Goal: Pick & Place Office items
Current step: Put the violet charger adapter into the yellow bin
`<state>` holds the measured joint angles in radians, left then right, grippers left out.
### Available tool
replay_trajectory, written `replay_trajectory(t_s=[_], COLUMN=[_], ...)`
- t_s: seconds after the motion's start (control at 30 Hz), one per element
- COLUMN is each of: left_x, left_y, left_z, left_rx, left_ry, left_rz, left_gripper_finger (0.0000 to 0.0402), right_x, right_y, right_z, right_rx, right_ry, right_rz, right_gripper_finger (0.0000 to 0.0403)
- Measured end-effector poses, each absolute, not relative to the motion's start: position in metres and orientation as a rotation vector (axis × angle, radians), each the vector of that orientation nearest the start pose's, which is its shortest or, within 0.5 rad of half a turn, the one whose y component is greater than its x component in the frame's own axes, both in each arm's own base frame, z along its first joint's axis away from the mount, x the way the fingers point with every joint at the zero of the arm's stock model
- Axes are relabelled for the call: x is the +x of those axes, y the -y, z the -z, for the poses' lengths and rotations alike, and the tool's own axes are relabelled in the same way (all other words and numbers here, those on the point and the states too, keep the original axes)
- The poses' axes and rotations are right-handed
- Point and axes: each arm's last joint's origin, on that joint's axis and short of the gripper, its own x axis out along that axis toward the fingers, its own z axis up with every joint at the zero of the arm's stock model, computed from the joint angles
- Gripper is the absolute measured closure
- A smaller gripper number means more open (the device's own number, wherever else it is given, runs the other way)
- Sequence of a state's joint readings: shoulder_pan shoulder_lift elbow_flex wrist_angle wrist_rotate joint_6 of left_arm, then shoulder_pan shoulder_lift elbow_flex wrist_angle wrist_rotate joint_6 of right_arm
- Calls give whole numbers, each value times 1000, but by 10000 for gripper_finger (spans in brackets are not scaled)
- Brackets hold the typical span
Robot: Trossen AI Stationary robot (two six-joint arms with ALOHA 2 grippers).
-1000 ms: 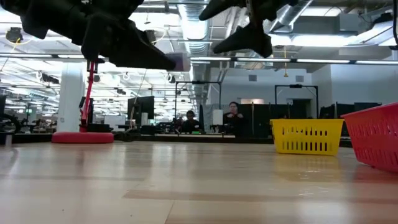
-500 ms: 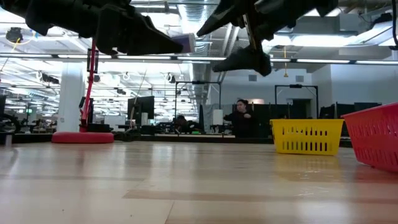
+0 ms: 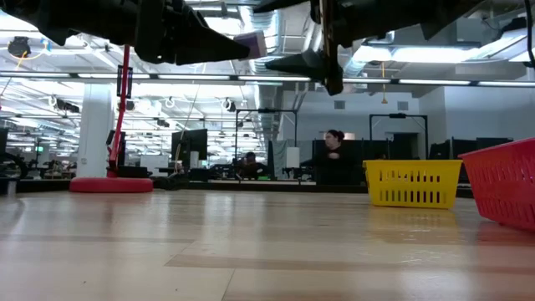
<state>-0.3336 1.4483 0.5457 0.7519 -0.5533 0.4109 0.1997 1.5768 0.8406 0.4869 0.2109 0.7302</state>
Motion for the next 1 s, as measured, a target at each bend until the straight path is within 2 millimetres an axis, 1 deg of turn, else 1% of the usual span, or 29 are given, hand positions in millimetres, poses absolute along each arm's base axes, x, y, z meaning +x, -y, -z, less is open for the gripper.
replay_trajectory(t_s=[0.27, 0.4, 0.53, 0.8, 0.9, 1.0], left_x=[268, 268, 268, 269, 269, 269], left_y=[77, 75, 74, 73, 73, 73], left_z=[-202, -203, -203, -204, -204, -204], left_rx=[500, 525, 525, 523, 522, 526], left_ry=[-134, -135, -137, -135, -135, -137], left_rz=[-198, -251, -262, -268, -268, -273], left_gripper_finger=[268, 268, 268, 268, 268, 265], right_x=[332, 332, 332, 333, 334, 334], right_y=[-61, -61, -61, -56, -53, -50], right_z=[-226, -229, -229, -229, -229, -229], right_rx=[708, 716, 709, 711, 712, 713], right_ry=[-206, -180, -180, -173, -169, -169], right_rz=[94, 83, 81, 97, 106, 113], right_gripper_finger=[100, 109, 129, 192, 225, 268])
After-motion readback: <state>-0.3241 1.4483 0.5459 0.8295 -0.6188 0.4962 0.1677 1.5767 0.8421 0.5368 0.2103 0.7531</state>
